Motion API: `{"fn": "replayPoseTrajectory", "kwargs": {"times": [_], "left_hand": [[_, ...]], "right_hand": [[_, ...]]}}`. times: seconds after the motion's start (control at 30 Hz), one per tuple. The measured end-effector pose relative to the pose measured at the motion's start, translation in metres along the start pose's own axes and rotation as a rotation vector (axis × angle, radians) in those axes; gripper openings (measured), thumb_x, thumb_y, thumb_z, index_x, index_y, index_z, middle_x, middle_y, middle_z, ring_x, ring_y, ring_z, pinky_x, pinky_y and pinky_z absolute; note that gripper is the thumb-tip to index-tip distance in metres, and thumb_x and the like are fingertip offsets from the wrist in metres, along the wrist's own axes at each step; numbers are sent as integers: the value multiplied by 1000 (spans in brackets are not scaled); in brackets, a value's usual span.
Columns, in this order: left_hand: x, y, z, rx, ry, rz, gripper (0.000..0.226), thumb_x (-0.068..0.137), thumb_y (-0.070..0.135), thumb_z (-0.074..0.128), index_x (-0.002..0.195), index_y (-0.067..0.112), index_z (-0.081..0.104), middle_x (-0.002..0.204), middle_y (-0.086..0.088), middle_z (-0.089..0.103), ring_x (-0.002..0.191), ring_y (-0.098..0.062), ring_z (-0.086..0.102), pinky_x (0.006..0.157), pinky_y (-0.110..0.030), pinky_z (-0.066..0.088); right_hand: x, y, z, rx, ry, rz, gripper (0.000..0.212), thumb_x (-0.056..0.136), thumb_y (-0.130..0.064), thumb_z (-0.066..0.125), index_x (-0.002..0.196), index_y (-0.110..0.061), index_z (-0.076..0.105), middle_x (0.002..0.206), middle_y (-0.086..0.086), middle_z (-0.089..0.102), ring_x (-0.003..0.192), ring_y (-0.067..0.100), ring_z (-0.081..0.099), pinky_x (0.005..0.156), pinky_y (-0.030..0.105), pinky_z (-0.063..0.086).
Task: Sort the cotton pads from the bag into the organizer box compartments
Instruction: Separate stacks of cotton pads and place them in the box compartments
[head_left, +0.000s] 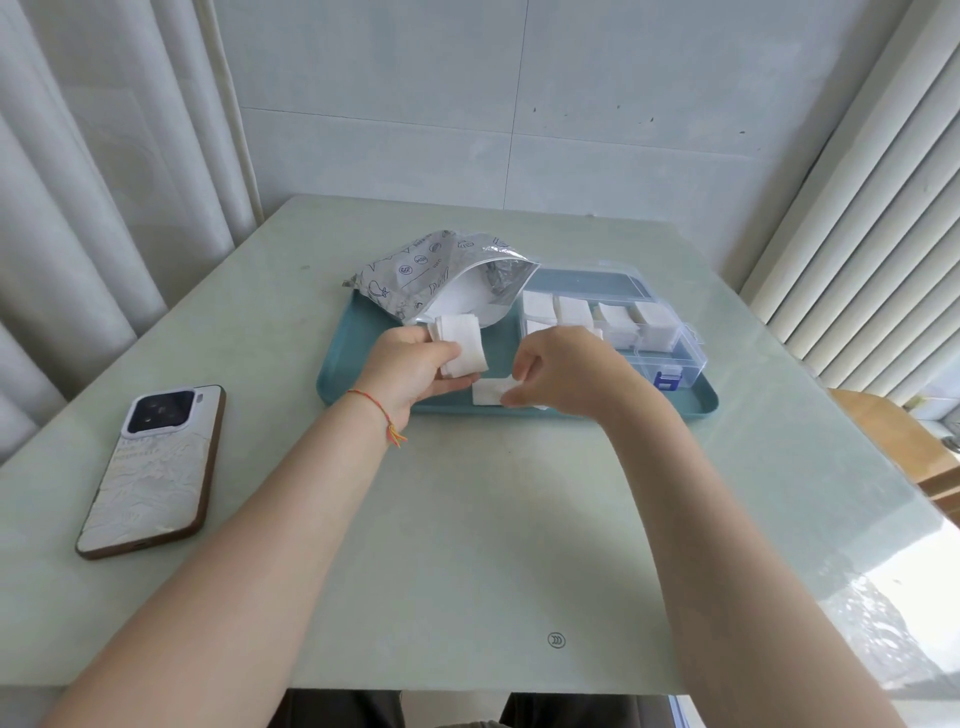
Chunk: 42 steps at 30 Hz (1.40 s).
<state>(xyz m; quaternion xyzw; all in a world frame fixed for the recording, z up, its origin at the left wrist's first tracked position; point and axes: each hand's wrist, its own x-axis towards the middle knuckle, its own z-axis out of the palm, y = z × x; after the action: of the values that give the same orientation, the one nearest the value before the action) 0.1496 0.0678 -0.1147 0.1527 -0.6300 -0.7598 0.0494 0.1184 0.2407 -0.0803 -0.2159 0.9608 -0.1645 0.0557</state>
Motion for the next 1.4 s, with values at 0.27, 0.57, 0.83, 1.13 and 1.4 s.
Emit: {"fn": "replayPoseTrajectory", "kwargs": {"times": [0.27, 0.57, 0.83, 1.13, 1.4], "left_hand": [[2, -1, 0, 24, 5, 2, 13, 93, -5, 54, 98, 2, 64, 98, -21, 68, 77, -32, 69, 58, -27, 59], [1, -2, 0, -5, -55, -12, 21, 93, -4, 55, 111, 1, 64, 99, -21, 70, 80, -32, 71, 65, -28, 61], [-1, 2, 2, -61, -87, -17, 21, 94, -6, 52, 112, -3, 62, 96, -21, 69, 76, -29, 70, 62, -26, 60], [3, -4, 0, 57, 1, 20, 22, 91, -8, 52, 99, 5, 67, 100, -20, 69, 82, -31, 69, 59, -27, 60], [3, 1, 0, -17, 18, -23, 15, 93, -5, 50, 96, 0, 64, 103, -25, 66, 77, -29, 68, 56, -28, 59]], "right_hand": [[-2, 3, -4, -31, -55, -53, 12, 84, -13, 65, 93, -16, 72, 96, -3, 69, 91, 18, 62, 78, 31, 53], [3, 0, -9, 621, 281, 35, 8, 88, -17, 64, 83, -18, 70, 76, -2, 66, 50, 8, 44, 48, 21, 34], [5, -2, -1, 522, 196, 80, 7, 88, -20, 63, 85, -19, 68, 74, -8, 65, 52, 4, 48, 50, 19, 39], [4, -3, 14, 104, -60, -97, 23, 81, -34, 77, 99, -25, 66, 83, -11, 53, 79, 12, 50, 61, 22, 37], [4, 5, -3, 556, 103, -4, 10, 85, -18, 73, 79, -15, 65, 70, -4, 64, 54, 8, 50, 52, 20, 40]]}}
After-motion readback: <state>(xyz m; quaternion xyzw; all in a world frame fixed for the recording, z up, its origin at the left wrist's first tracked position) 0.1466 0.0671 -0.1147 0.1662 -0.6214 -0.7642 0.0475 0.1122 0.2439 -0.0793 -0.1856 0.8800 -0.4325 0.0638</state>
